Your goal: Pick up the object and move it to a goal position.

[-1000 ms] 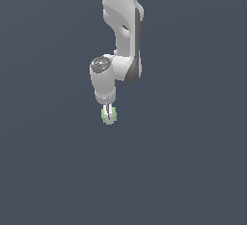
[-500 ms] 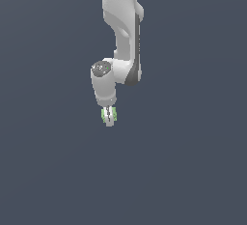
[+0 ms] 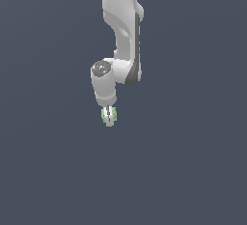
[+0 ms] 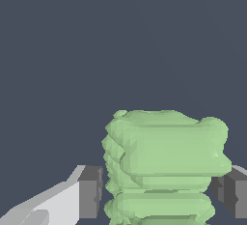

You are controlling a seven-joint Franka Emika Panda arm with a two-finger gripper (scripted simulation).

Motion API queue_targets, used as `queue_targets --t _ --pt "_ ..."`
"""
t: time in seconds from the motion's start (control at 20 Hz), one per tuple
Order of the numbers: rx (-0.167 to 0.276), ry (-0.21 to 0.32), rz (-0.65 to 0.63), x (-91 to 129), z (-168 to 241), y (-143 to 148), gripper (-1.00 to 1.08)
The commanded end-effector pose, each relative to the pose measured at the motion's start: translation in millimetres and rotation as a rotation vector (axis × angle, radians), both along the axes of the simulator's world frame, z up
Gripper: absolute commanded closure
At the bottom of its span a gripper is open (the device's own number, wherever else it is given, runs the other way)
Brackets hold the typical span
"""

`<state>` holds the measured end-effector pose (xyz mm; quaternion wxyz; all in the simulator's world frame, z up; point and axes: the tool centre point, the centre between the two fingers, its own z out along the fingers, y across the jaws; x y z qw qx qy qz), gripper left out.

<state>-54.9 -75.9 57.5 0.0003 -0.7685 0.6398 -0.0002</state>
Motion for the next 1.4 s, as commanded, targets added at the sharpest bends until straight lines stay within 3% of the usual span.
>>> queue_targets --t 0.0,0.55,1.35 --pt "0.000 -0.001 0.000 0.5 3.8 0.6 1.08" --pt "0.000 0.000 -0.001 4.9 66.8 8.4 1.08" --pt "-0.004 0.001 -0.003 18.9 238.0 28.6 1.08"
